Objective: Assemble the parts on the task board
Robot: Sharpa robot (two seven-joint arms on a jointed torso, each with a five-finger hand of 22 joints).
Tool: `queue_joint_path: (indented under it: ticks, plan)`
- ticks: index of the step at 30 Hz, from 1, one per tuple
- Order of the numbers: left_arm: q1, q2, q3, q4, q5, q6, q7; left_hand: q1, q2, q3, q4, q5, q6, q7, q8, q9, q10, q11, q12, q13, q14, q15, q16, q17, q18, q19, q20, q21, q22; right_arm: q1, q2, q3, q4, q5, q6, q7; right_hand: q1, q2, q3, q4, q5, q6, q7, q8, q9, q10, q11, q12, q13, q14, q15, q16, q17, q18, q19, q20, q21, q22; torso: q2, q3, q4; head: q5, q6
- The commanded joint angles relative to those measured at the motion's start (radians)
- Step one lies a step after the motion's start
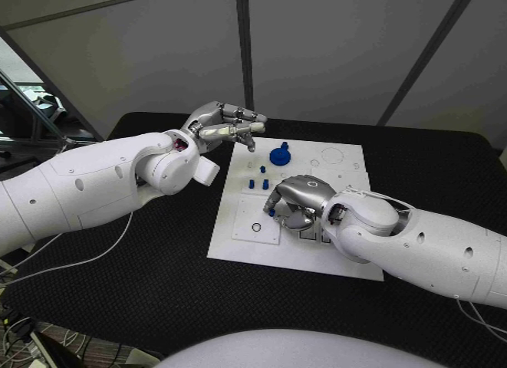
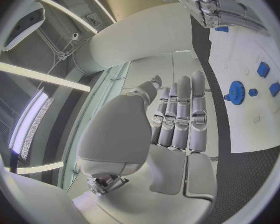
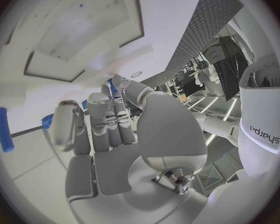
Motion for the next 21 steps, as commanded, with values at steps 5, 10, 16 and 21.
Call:
queue_joint_path:
  ticks: [5, 10, 16, 21]
  plan:
    - [0.002, 0.002, 0.001, -0.001, 0.006, 0.018, -0.002, -0.006, -0.002, -0.003, 0.003, -0.004, -0.003, 0.004, -0.005, 0.002, 0.000, 0.006, -0.006, 0.000, 0.004, 0.003, -0.004, -0.002, -0.013, 0.007, -0.001, -0.004, -0.002, -0.002, -0.014, -0.003, 0.002, 0.013, -0.090, 0.035, 0.001, -0.020, -0.013, -0.005, -0.007, -0.014, 0.004, -0.003, -0.003, -0.021, 0.003, 0.010, 0.004, -0.010, 0.004, -0.032, -0.035, 0.013, -0.018, 0.001, -0.017, -0.025, -0.001, 0.0004, 0.0002, 0.001, 0.004]
    - [0.002, 0.004, 0.001, -0.003, 0.006, 0.024, -0.006, -0.006, -0.002, -0.003, 0.003, -0.004, -0.003, 0.004, -0.005, 0.002, 0.000, 0.006, -0.007, 0.000, 0.005, 0.002, -0.004, -0.001, -0.013, 0.008, -0.001, -0.004, -0.002, -0.002, -0.027, -0.003, 0.013, 0.043, -0.147, 0.075, 0.001, -0.024, -0.018, -0.006, -0.008, -0.021, 0.004, -0.003, -0.004, -0.027, 0.003, 0.011, 0.004, -0.011, 0.004, -0.037, -0.040, 0.014, -0.021, 0.001, -0.021, -0.030, -0.001, 0.0010, 0.0011, 0.000, 0.006]
    - [0.002, 0.004, 0.001, -0.005, 0.006, 0.026, -0.006, -0.006, -0.002, -0.003, 0.003, -0.004, -0.004, 0.004, -0.005, 0.002, 0.000, 0.006, -0.007, 0.000, 0.005, 0.002, -0.004, -0.001, -0.013, 0.009, -0.001, -0.005, -0.002, -0.002, -0.062, -0.002, 0.050, 0.067, -0.200, 0.102, 0.003, -0.023, -0.019, -0.006, -0.007, -0.021, 0.003, -0.003, -0.004, -0.025, 0.002, 0.014, 0.005, -0.010, 0.004, -0.036, -0.040, 0.014, -0.021, 0.001, -0.021, -0.030, -0.001, 0.0007, -0.0012, -0.004, 0.012]
    - [0.002, 0.003, 0.000, -0.006, 0.006, 0.028, -0.006, -0.006, -0.002, -0.004, 0.003, -0.004, -0.004, 0.004, -0.005, 0.002, 0.000, 0.006, -0.007, 0.000, 0.005, 0.002, -0.004, -0.001, -0.013, 0.009, -0.001, -0.005, -0.003, -0.001, -0.119, 0.014, 0.092, 0.095, -0.212, 0.090, 0.004, -0.024, -0.021, -0.005, -0.005, -0.022, 0.002, -0.002, -0.004, -0.021, 0.002, 0.017, 0.005, -0.009, 0.003, -0.039, -0.043, 0.014, -0.022, 0.001, -0.022, -0.032, -0.001, -0.0005, -0.0029, -0.018, 0.023]
